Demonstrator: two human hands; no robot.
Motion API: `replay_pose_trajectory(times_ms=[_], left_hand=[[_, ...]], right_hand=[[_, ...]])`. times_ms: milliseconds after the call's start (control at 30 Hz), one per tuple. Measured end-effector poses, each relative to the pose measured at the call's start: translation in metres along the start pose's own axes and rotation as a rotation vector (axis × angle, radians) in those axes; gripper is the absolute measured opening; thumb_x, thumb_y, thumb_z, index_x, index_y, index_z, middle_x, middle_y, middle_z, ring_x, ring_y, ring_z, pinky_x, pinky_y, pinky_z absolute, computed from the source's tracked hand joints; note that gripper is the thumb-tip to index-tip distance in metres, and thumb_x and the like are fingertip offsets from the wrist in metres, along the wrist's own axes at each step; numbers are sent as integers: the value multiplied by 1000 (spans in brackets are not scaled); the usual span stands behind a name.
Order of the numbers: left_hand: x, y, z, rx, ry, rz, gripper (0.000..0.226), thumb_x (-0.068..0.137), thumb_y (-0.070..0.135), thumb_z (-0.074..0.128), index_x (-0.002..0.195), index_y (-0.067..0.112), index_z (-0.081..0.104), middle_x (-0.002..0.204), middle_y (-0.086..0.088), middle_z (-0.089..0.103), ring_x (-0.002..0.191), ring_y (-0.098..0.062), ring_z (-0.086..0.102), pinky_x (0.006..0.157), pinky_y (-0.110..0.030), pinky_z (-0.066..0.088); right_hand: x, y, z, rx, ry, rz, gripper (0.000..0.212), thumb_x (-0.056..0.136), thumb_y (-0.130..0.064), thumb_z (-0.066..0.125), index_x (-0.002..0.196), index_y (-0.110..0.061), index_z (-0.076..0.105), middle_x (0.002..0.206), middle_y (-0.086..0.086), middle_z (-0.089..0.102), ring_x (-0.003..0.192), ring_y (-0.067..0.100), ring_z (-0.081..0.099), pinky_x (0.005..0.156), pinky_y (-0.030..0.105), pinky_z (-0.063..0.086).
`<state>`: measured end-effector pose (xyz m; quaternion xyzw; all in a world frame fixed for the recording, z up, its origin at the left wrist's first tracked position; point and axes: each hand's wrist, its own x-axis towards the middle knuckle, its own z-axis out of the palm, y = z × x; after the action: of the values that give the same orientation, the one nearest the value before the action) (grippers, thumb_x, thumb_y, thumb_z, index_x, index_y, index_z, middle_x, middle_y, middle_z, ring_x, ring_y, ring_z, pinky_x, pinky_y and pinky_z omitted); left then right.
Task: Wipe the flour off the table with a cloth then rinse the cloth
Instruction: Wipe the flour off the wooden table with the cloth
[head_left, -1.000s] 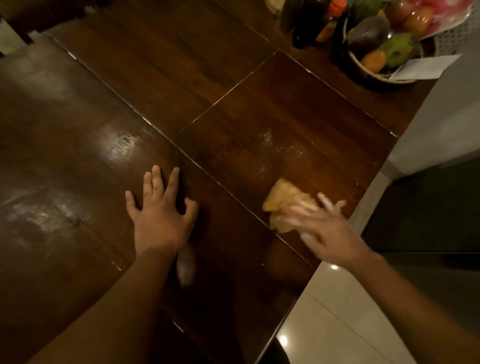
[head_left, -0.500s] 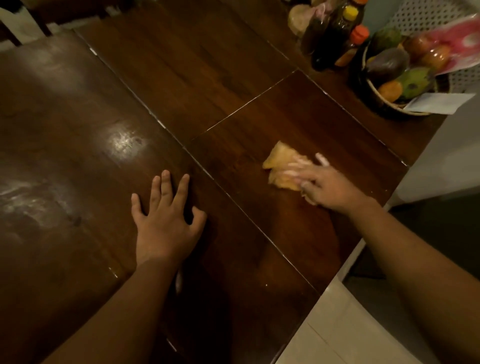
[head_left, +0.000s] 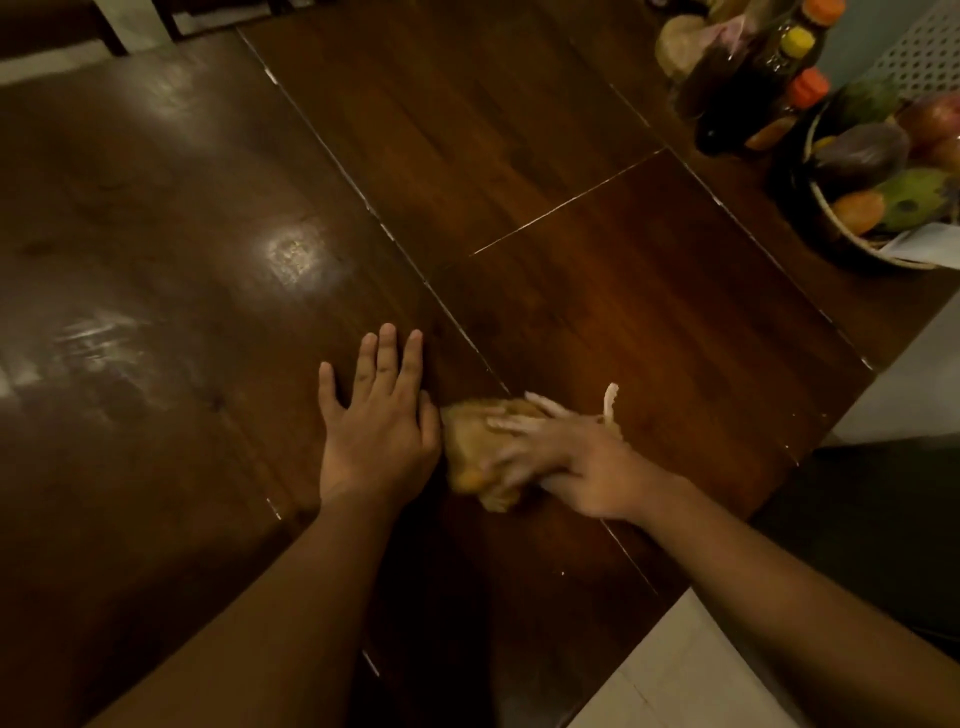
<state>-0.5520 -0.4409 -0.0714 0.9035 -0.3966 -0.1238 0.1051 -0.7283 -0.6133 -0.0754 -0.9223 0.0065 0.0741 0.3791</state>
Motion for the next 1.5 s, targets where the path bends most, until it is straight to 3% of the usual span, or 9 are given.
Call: replay_pose_trajectory(times_ms=[67, 200, 300, 533, 633, 900, 1133, 1300, 1500], left_hand=[[0, 0, 0, 11, 1, 11, 58, 99, 39, 16, 152, 27, -6, 161, -1, -5, 147, -15, -10, 117, -55, -4], [0, -1, 2, 9, 20, 12, 58, 99, 38, 18, 153, 27, -2, 161, -2, -2, 148, -16, -8, 117, -54, -4], [-1, -1, 2, 15, 14, 5, 58, 99, 38, 17, 153, 27, -2, 161, -2, -2, 148, -15, -8, 117, -55, -4], [1, -2, 1, 10, 0, 16, 58, 98, 35, 21, 153, 27, 4, 161, -3, 3, 148, -18, -3, 116, -57, -1], [0, -1, 0, -4, 5, 16, 57, 98, 35, 21, 153, 27, 6, 161, -3, 5, 148, -18, -1, 116, -57, -2], [-2, -2, 1, -14, 29, 30, 57, 98, 36, 21, 152, 27, 10, 161, -4, 8, 148, -18, 1, 116, -58, -2], [-1, -1, -2, 31, 15, 42, 60, 96, 44, 22, 153, 28, 7, 161, -9, 5, 148, -23, -1, 114, -60, -4], [6, -1, 2, 190, -89, 629, 59, 92, 45, 28, 149, 39, 18, 159, -7, 16, 147, -28, 11, 111, -61, -5], [14, 1, -1, 128, -117, 561, 64, 88, 48, 24, 150, 36, 21, 159, 2, 18, 147, -14, 10, 117, -55, 2]], right_hand=[[-35, 14, -20, -6, 13, 28, 22, 90, -20, 62, 103, -31, 75, 120, -9, 72, 129, 17, 58, 121, 62, 14], [-57, 42, -64, 92, 630, 648, 50, 94, -9, 60, 99, -58, 68, 121, -15, 68, 113, 15, 64, 114, 14, 25], [-16, 40, -56, -19, 819, 960, 35, 98, -31, 47, 127, -47, 60, 143, 3, 57, 119, 33, 59, 116, 41, 35], [-48, -61, 56, -85, 146, -8, 32, 93, -19, 52, 120, -25, 66, 140, -1, 59, 142, 21, 44, 121, 51, 25], [-110, -54, 54, -160, -55, -152, 39, 88, -10, 55, 124, -22, 65, 144, -4, 55, 143, 15, 41, 118, 49, 33], [-112, -15, 23, -78, 756, 1015, 40, 102, -24, 47, 142, -26, 52, 148, 7, 51, 138, 30, 45, 113, 53, 38], [-83, -33, 37, -267, 178, 217, 49, 98, -16, 41, 145, -29, 48, 156, -3, 40, 150, 17, 20, 122, 53, 2], [-123, 44, -38, -297, 536, 923, 46, 105, -20, 36, 151, -23, 37, 161, 5, 32, 152, 25, 21, 122, 58, 1], [-109, 58, -49, -176, 857, 1151, 42, 103, -17, 41, 145, -18, 47, 141, 11, 53, 129, 29, 50, 108, 48, 42]])
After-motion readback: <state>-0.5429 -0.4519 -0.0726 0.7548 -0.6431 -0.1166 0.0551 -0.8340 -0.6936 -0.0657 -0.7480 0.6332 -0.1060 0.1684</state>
